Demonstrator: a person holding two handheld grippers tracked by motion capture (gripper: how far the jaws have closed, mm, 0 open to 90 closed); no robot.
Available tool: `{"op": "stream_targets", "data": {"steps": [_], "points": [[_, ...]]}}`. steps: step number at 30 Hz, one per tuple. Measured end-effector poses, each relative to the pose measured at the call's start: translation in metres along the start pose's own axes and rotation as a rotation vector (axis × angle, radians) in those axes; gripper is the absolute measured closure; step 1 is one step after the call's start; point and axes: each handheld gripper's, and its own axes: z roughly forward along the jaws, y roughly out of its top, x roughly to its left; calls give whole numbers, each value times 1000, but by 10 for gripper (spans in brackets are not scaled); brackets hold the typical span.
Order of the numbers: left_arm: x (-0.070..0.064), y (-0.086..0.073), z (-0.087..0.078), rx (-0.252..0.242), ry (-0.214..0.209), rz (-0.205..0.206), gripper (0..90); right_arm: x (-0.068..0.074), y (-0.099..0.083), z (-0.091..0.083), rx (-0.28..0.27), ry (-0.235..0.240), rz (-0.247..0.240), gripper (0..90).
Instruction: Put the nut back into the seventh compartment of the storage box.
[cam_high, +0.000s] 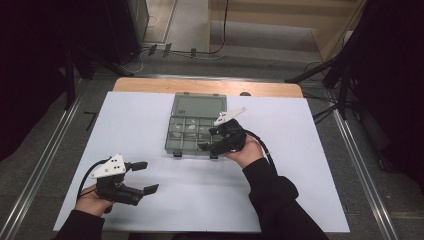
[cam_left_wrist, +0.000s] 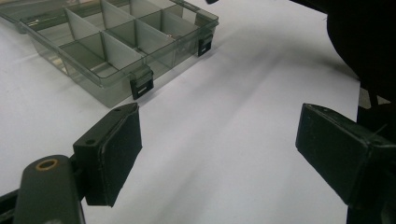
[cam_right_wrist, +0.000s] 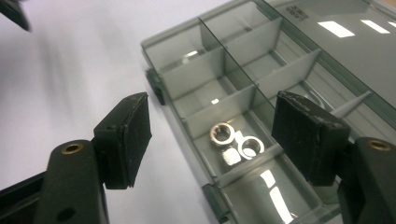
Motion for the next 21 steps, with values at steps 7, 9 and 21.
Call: {"op": "stream_targets", "data": {"steps": [7, 9, 21], "points": [[0, 0, -1, 1, 1, -4, 147, 4, -6, -16, -64, 56, 8, 253], [0, 0, 0, 1, 0, -4, 147, 6, -9, -19, -75, 65, 11, 239], [1, 0, -1, -1, 2, -8, 147, 22, -29, -41, -109, 78, -38, 230]]}}
